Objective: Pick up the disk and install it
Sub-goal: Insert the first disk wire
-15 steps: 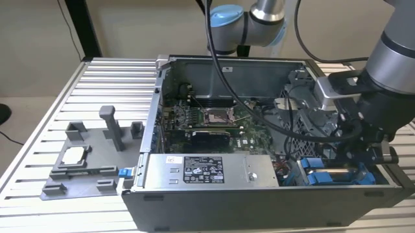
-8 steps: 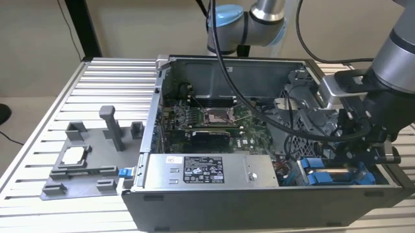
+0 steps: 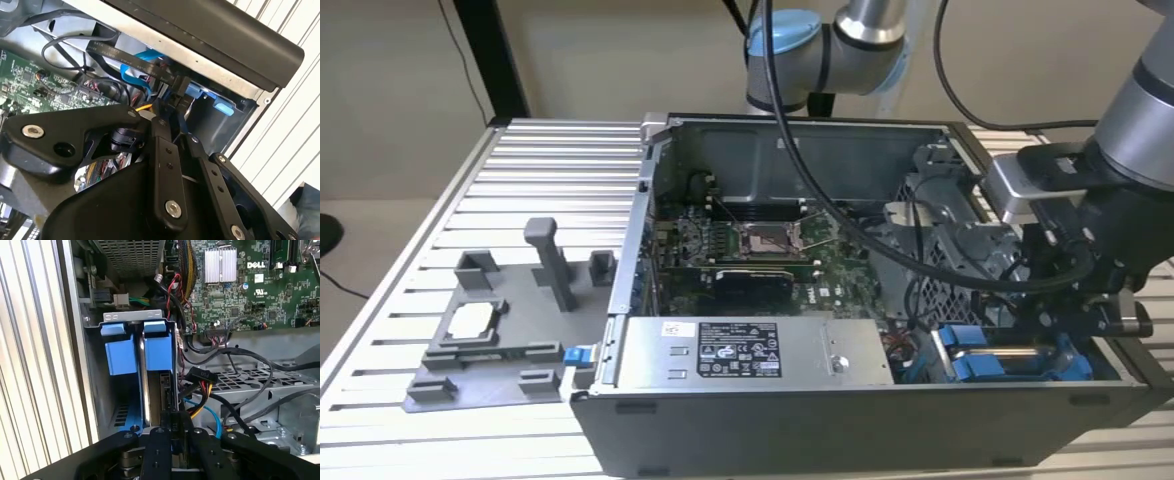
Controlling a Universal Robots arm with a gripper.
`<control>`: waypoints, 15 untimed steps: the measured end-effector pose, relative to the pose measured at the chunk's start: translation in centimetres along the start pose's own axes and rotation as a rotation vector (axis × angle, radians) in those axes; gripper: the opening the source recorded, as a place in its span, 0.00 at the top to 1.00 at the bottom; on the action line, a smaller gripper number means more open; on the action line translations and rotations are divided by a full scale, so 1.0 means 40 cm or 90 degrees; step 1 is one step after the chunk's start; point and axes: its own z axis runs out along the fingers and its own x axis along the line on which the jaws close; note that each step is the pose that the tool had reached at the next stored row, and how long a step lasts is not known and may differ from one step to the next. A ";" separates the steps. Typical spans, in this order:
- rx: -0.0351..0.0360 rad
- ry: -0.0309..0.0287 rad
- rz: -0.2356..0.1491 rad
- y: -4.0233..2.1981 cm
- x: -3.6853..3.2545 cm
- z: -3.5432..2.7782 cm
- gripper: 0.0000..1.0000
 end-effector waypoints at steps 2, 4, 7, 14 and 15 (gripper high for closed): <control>-0.0012 0.0001 0.000 0.000 0.000 0.000 1.00; -0.0026 0.0003 0.000 -0.001 0.002 0.000 1.00; -0.0044 0.0005 0.000 -0.002 0.002 0.000 1.00; -0.0078 0.0010 0.001 -0.007 0.005 0.001 1.00; -0.0103 0.0012 0.002 -0.007 0.005 0.001 1.00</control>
